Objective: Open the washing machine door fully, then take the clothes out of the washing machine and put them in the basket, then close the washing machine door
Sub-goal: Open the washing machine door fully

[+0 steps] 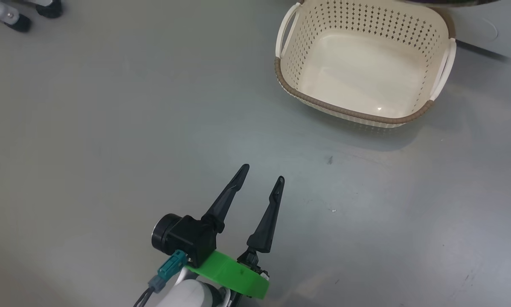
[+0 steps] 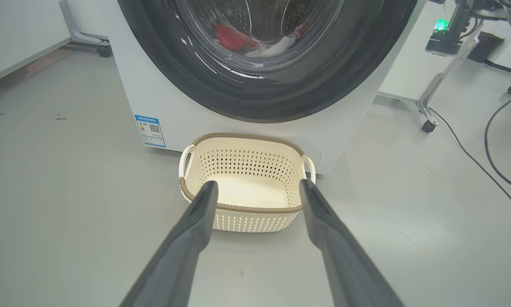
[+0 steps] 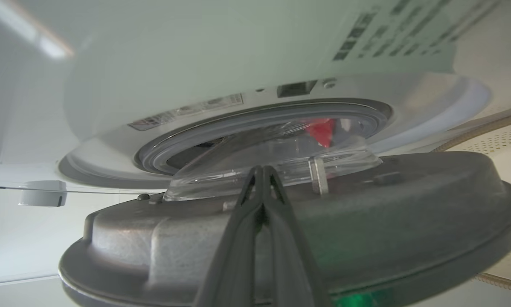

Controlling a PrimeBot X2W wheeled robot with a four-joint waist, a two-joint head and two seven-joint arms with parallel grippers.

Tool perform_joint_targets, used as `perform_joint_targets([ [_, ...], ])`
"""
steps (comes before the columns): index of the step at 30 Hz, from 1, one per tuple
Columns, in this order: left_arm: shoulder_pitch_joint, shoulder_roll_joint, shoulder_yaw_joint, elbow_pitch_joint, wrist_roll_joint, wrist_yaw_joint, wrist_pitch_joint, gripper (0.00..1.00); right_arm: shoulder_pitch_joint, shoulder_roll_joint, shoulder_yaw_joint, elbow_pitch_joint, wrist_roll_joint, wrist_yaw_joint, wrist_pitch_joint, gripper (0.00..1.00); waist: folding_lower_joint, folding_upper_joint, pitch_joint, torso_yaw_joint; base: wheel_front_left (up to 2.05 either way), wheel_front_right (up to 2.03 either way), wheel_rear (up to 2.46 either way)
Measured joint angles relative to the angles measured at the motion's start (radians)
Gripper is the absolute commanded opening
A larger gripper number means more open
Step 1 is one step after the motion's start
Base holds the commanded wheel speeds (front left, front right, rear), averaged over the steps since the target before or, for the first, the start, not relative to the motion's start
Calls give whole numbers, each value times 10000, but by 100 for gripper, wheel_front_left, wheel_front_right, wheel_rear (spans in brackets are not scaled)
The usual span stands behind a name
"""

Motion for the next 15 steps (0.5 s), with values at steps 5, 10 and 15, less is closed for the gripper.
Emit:
perform_joint_targets([
  [5,1,2,8,142,6,0,0,100,469,132,-15,84,21,0,109,0,0,0,-307,-35,0,0,0],
  [10,3,2,73,215,119,0,0,100,808,244,-21,184,23,0,121,0,0,0,-568,-78,0,0,0],
  [15,28,4,161,299,186,0,0,100,1140,433,75,268,15,-2,167,0,0,0,-863,-167,0,0,0],
])
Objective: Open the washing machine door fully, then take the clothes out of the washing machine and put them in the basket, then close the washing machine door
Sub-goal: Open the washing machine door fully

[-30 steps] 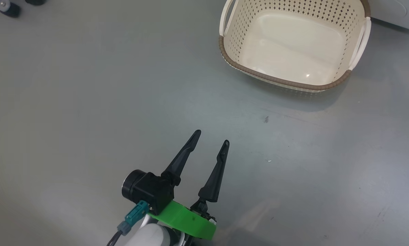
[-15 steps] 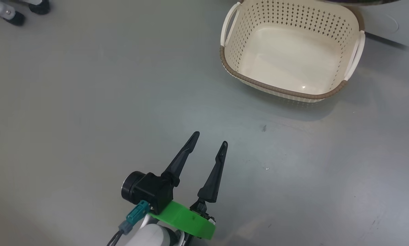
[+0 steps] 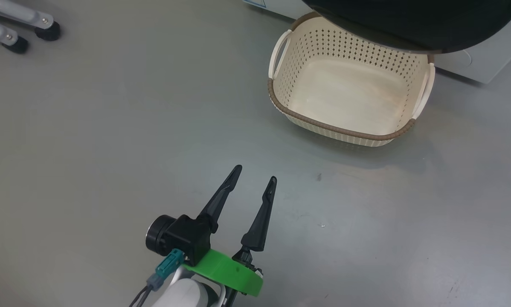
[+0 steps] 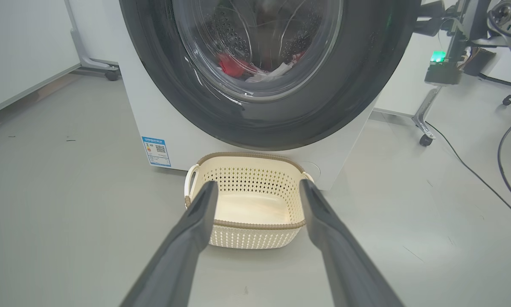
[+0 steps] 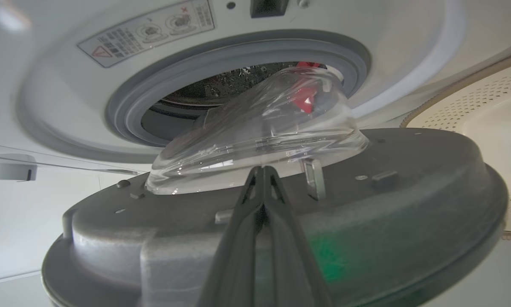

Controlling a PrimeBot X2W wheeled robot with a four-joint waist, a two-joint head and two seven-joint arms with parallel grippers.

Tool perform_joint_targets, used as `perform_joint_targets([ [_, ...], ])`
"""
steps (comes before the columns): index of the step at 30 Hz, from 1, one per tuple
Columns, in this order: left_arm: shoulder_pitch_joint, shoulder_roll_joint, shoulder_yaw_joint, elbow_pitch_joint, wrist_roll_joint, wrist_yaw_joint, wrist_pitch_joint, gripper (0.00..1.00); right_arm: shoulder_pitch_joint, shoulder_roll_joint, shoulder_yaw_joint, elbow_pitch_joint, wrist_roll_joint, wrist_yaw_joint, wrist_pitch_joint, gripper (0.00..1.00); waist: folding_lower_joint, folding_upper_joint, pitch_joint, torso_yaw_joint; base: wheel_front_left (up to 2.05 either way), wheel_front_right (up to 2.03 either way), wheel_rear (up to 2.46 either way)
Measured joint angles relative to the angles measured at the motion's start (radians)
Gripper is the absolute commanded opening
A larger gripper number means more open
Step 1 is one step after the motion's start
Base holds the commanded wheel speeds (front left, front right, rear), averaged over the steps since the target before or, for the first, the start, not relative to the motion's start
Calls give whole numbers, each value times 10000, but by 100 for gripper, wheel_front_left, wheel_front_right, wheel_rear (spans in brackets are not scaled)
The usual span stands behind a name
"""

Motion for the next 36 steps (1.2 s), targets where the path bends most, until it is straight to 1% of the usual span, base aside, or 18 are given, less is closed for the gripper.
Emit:
perform_joint_targets([
  [5,177,2,182,121,36,0,0,100,256,309,125,35,-2,0,44,0,0,0,-296,-131,0,0,0],
  [10,296,4,278,109,4,0,0,100,256,376,332,-52,-186,0,19,0,0,0,-407,-273,0,0,0],
  [14,296,4,303,96,6,0,0,100,255,307,384,-261,-437,36,-242,0,0,0,-428,-338,0,0,0],
  [17,296,4,343,128,12,0,0,100,334,127,608,-418,-838,500,-562,0,0,0,-487,-380,0,0,0],
  [18,296,4,353,140,21,0,0,100,434,-21,871,-545,-1143,744,-686,0,0,0,-521,-395,0,0,0],
  [20,297,6,412,176,25,0,0,100,714,-368,1476,-821,-2046,1375,-965,0,0,0,-600,-430,0,0,0],
  [22,298,6,545,203,38,0,0,100,993,-598,1870,-974,-2600,1841,-1208,0,0,0,-693,-480,0,0,0],
  [25,297,8,629,288,102,0,0,100,1346,-698,2150,-1126,-3152,2458,-1724,0,0,0,-845,-589,0,0,0],
  [28,298,6,803,424,196,0,0,100,1830,-803,2422,-1294,-3697,2585,-2326,0,0,0,-1049,-713,0,0,0],
  [30,300,10,989,500,244,0,0,100,2151,-803,2569,-1446,-3919,2583,-2750,0,0,0,-1202,-813,0,0,0],
  [36,363,12,1517,593,251,0,0,100,3236,-779,3509,-2094,-4995,2583,-4006,0,0,0,-1667,-1237,0,0,0],
])
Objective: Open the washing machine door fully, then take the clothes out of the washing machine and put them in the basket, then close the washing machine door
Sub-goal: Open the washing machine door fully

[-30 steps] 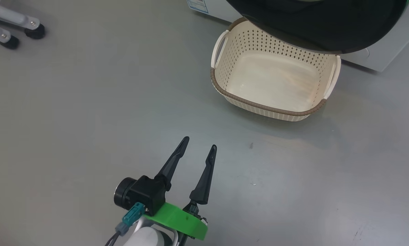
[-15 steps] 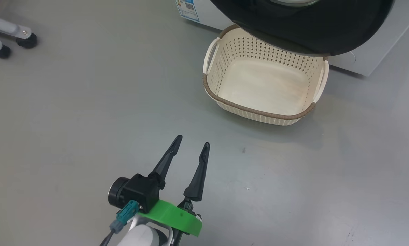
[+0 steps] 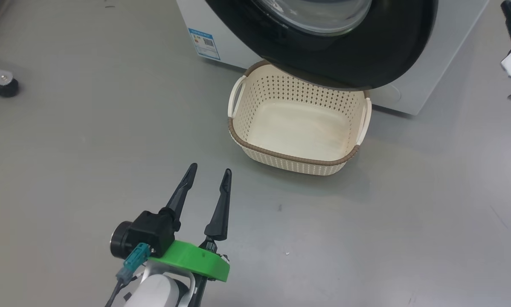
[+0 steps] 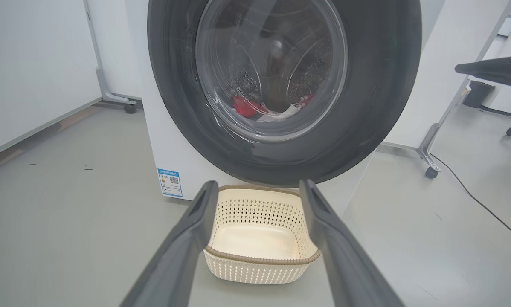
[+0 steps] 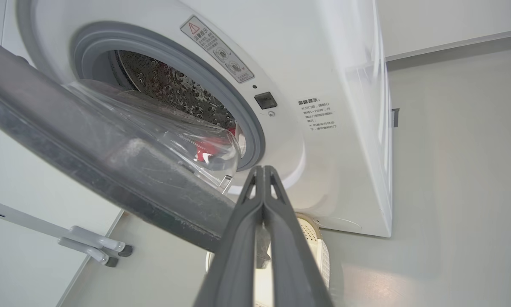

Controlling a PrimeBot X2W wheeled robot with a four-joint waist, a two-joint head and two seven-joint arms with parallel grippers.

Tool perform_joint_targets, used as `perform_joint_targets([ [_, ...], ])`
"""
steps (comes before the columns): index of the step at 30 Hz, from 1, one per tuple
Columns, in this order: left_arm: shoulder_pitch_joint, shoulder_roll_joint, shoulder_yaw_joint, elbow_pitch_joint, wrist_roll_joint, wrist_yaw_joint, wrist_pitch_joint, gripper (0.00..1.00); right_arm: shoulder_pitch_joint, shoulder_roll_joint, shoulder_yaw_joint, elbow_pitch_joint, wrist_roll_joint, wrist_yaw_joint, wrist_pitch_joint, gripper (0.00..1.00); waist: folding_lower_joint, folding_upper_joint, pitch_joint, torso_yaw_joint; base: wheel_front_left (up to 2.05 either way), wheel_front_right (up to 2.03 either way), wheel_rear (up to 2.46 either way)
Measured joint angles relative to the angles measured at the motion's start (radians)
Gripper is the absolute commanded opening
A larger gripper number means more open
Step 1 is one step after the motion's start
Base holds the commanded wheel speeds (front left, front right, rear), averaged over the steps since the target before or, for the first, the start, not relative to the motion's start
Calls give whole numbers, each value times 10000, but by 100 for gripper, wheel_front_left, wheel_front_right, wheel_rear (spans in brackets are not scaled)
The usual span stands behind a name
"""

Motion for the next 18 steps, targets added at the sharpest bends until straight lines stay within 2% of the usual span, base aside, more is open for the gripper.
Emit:
perform_joint_targets([
  [3,107,2,313,100,50,0,0,100,685,-40,606,-462,-619,-12,-729,0,0,0,-256,-241,0,0,0],
  [10,475,6,1035,234,370,-2,0,100,2074,58,1503,-1151,-1275,-12,-2261,0,0,0,-859,-869,0,0,0],
  [18,895,12,1778,247,554,-31,0,100,3670,272,1373,-1112,-1969,-12,-3967,0,0,0,-1445,-1661,0,0,0],
])
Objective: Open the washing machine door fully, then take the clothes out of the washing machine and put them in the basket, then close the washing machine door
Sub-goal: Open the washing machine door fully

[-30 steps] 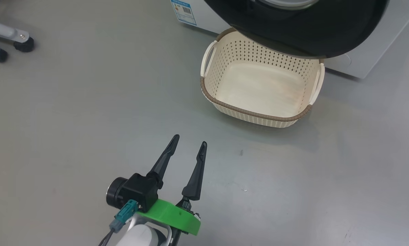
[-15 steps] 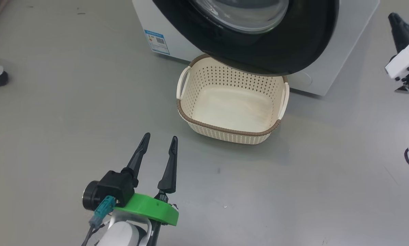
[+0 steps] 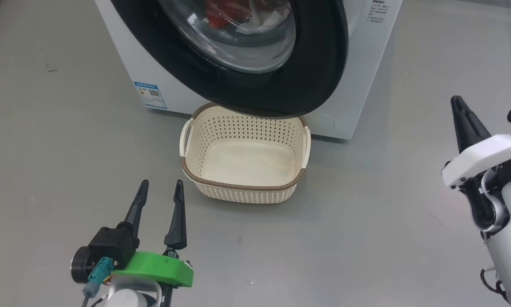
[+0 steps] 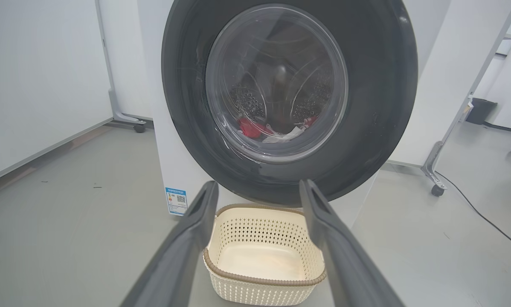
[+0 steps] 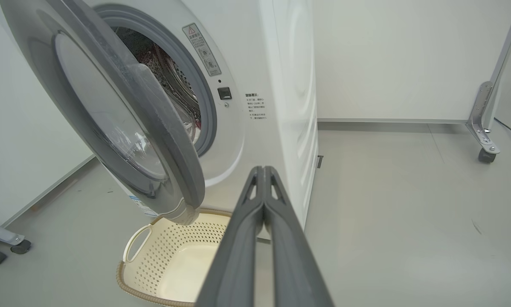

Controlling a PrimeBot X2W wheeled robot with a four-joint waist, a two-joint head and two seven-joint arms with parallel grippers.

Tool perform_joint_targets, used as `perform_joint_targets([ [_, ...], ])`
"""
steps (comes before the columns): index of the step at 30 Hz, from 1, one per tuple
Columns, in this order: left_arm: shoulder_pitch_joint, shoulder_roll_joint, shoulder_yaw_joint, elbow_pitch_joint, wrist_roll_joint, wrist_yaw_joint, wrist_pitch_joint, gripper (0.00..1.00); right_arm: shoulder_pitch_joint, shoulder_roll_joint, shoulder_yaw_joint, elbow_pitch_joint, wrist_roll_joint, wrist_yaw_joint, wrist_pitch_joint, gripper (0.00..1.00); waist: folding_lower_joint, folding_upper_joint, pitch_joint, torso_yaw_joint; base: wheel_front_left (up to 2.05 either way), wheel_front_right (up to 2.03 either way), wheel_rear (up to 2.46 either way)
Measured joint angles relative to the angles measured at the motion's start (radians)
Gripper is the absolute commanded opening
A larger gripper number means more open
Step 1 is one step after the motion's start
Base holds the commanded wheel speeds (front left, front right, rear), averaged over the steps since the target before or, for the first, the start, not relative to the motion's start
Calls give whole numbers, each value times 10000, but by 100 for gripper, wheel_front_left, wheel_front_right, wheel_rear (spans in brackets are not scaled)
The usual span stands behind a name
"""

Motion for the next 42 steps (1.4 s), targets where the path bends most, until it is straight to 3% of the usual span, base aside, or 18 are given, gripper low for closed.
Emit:
perform_joint_targets([
  [15,484,10,704,-46,247,-414,0,100,2021,548,19,-420,-487,-562,-1732,0,0,0,-722,-1075,0,0,0],
  [16,546,10,694,-36,247,-428,0,100,2149,543,8,-451,-564,-639,-1741,25,0,0,-765,-1099,0,0,0],
  [18,604,10,698,-27,247,-508,0,100,2409,531,-17,-514,-794,-788,-1829,100,0,0,-841,-1128,0,0,0],
  [42,989,23,869,-15,378,-690,0,100,3444,953,65,-1302,-1413,-1239,-1918,100,0,0,-957,-1216,0,0,0],
])
